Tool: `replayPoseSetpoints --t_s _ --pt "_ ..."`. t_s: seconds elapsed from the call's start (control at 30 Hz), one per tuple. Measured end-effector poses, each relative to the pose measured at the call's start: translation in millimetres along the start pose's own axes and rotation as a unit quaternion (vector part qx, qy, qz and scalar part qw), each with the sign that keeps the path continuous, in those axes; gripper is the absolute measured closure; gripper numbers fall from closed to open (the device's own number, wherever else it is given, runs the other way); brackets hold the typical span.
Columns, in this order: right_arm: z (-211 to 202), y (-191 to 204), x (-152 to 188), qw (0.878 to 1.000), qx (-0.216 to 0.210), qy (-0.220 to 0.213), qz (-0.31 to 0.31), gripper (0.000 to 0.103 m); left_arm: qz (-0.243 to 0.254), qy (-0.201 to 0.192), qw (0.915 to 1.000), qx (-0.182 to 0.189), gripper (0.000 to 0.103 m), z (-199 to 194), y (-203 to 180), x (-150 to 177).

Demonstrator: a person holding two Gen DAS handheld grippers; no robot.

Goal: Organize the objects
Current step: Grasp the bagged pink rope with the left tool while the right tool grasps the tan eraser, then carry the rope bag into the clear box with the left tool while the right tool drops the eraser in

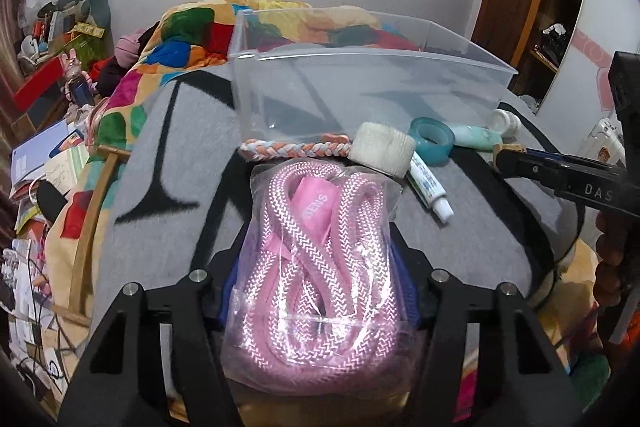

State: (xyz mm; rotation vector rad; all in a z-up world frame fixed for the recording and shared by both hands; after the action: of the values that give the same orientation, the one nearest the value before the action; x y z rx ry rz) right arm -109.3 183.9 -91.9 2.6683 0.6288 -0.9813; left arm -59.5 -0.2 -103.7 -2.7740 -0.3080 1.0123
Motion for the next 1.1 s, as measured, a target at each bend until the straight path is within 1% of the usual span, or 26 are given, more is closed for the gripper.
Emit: replayPoseSetpoints --t_s 0.1,0.2,0.37,0.43,0.6,0.7,0.8,0.83,0.87,0.9,0.93,0.97,1.0,1.03,1.1 --pt "-8 3 1 1.0 -0.002 -0.006 -0.003 0.066 -0.007 -0.01 0.9999 -0.001 0.043 -13 6 1" --pt "-19 5 -3 1.0 -0.005 -0.018 -0.005 0.066 -0.016 -0.032 0.9993 0.008 0.043 -29 9 -6" --pt "-36 8 -18 0.999 -0.009 -0.046 -0.01 0.066 -0.025 -0.067 0.9971 0.028 0.043 -50 8 -27" --pt "-41 11 -27 0.998 -0.009 -0.059 -0.016 0.066 -0.024 -0.082 0.9958 0.033 0.043 -55 4 -42" --pt "-47 15 -57 0.996 -0.003 -0.084 -0.032 0.066 -0.022 -0.107 0.9929 0.047 0.043 -58 -7 -73" --pt "-45 12 -74 0.995 0.002 -0.093 -0.034 0.066 -0.021 -0.109 0.9927 0.047 0.043 -53 -12 -91" --pt "-37 8 -89 0.995 0.005 -0.092 -0.031 0.066 -0.027 -0.101 0.9934 0.047 0.043 -41 -16 -111" --pt "-33 6 -94 0.995 0.006 -0.09 -0.031 0.066 -0.024 -0.098 0.9938 0.046 0.056 -34 -18 -120" --pt "-29 5 -98 0.996 0.007 -0.087 -0.031 0.066 -0.021 -0.095 0.9945 0.041 0.076 -30 -19 -123" --pt "-23 3 -103 0.996 0.008 -0.08 -0.032 0.066 -0.017 -0.084 0.9957 0.036 0.083 -23 -22 -128" --pt "-18 3 -106 0.997 0.006 -0.075 -0.032 0.066 -0.017 -0.071 0.9965 0.042 0.086 -15 -24 -133" --pt "-12 2 -110 0.997 0.003 -0.07 -0.032 0.066 -0.018 -0.062 0.9967 0.05 0.086 -9 -25 -135" --pt "-5 1 -112 0.998 0.0 -0.063 -0.03 0.066 -0.019 -0.054 0.9971 0.051 0.087 -1 -25 -138" --pt "2 -1 -114 0.998 -0.001 -0.054 -0.029 0.066 -0.018 -0.049 0.9978 0.041 0.087 8 -25 -142" --pt "14 -3 -116 0.999 -0.008 -0.041 -0.027 0.066 -0.016 -0.044 0.9981 0.04 0.087 13 -24 -143"
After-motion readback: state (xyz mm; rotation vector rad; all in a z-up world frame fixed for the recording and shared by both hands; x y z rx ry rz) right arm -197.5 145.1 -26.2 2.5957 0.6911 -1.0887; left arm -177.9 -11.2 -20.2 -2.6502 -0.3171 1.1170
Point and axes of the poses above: each gripper's, at about its wrist camera, not at the fingertips, and z roughly the way its jaws point, y to its left, x to its underside, the point moved 6 cm from there along z, roughly the way its jaws point, and after that the axes turned 15 degrees about -z, right-handed, at the moved point
